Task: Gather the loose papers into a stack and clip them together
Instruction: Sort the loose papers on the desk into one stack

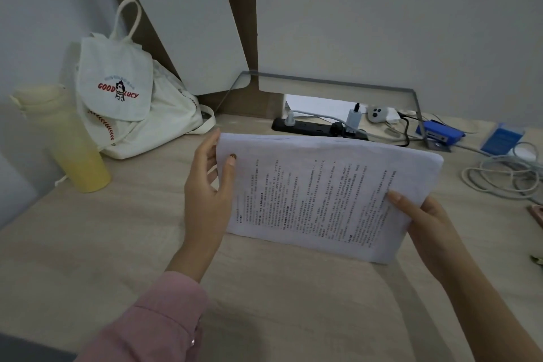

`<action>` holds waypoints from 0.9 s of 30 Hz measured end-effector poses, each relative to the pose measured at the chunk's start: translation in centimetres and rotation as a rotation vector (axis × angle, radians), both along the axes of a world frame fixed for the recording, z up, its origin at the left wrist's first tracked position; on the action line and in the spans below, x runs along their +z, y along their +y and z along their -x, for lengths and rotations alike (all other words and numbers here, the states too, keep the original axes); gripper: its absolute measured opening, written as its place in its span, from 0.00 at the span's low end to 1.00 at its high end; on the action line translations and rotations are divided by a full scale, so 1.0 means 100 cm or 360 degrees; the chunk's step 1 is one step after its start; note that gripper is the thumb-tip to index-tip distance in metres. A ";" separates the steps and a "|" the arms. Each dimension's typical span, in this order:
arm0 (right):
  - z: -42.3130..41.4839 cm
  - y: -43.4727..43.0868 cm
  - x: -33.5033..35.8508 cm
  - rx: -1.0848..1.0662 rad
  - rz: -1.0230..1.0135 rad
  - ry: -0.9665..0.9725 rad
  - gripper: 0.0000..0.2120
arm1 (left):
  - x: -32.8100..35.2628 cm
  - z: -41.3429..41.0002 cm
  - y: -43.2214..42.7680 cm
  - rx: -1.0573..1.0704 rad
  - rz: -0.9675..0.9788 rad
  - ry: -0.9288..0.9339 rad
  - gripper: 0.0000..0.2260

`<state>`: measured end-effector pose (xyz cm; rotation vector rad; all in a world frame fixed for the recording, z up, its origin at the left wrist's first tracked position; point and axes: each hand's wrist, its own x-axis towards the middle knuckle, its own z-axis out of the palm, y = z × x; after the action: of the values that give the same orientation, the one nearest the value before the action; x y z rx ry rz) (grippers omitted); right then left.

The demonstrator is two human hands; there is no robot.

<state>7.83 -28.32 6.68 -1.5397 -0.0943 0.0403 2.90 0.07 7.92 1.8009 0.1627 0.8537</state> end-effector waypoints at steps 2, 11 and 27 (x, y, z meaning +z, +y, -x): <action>0.001 -0.001 -0.002 0.0002 0.0005 -0.0016 0.39 | -0.002 -0.002 0.001 -0.0097 0.0101 0.0107 0.22; -0.004 -0.014 0.011 0.0028 0.0060 -0.0083 0.15 | -0.007 -0.005 0.007 -0.0401 0.0480 0.0244 0.12; -0.003 -0.029 -0.028 -0.0098 0.0036 -0.0029 0.15 | -0.039 0.000 -0.011 -0.0377 0.0600 0.0482 0.17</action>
<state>8.10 -31.19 3.87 -1.5649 -0.0611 -0.0217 2.92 -1.08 4.06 1.5443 0.2793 0.3507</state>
